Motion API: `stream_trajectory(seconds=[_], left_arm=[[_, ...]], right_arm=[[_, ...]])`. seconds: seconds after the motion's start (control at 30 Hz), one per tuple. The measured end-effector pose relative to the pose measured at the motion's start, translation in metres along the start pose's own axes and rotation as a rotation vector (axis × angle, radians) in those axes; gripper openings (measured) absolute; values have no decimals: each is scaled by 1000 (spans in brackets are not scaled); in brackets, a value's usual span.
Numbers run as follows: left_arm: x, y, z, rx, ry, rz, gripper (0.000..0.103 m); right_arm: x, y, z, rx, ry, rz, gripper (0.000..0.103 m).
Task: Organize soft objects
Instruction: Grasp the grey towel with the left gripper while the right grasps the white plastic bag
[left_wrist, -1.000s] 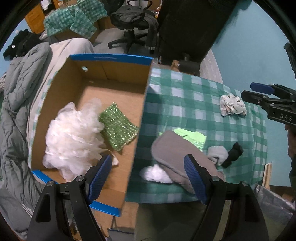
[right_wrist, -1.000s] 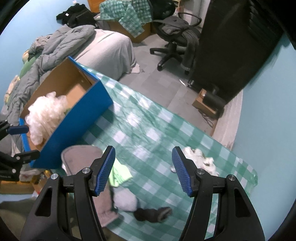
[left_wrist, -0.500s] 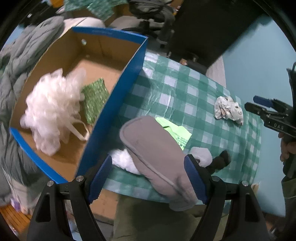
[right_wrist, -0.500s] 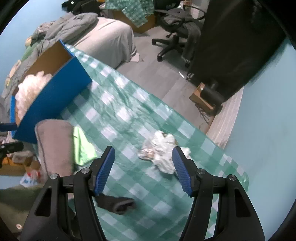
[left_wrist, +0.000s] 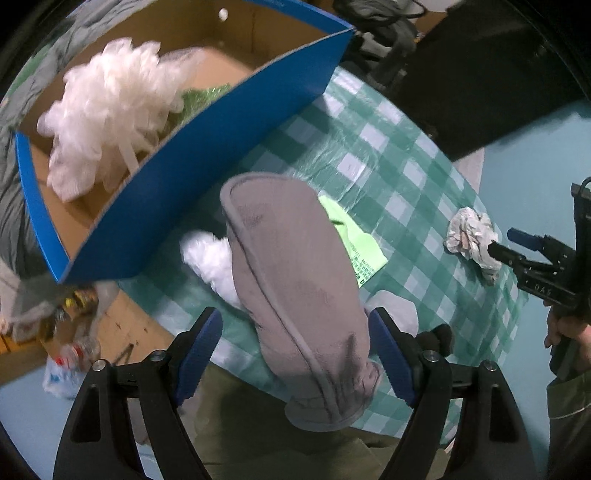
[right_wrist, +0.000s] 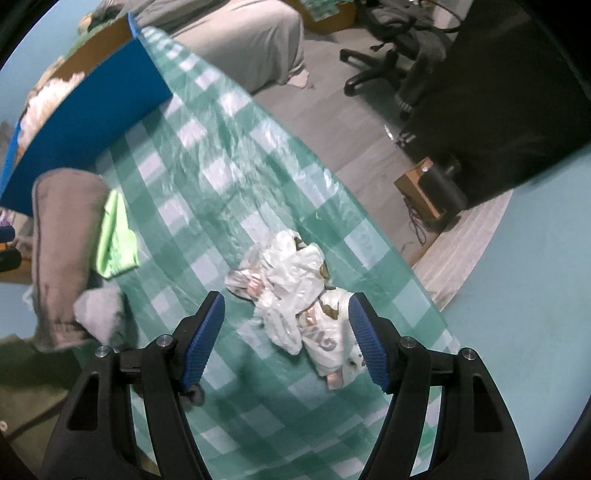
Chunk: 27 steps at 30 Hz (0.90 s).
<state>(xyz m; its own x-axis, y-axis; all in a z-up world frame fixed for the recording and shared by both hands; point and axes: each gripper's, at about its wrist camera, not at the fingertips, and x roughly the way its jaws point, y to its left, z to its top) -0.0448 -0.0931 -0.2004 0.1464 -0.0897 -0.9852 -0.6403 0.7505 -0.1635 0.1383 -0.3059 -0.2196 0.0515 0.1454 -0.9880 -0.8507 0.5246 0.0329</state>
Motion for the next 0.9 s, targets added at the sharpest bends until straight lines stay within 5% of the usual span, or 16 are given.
stream_trajectory(seconds=[0.3, 0.67, 0.8, 0.9], left_arm=[[28, 6, -18, -183, 51, -11, 88], [62, -5, -26, -156, 115, -19, 87], [58, -4, -28, -135, 112, -30, 63], [54, -1, -30, -101, 111, -27, 44]], right_arm=[[32, -10, -1, -33, 55, 29, 71], [45, -7, -1, -52, 47, 1, 70], [45, 2, -5, -75, 37, -23, 49], [41, 6, -8, -57, 23, -7, 42]])
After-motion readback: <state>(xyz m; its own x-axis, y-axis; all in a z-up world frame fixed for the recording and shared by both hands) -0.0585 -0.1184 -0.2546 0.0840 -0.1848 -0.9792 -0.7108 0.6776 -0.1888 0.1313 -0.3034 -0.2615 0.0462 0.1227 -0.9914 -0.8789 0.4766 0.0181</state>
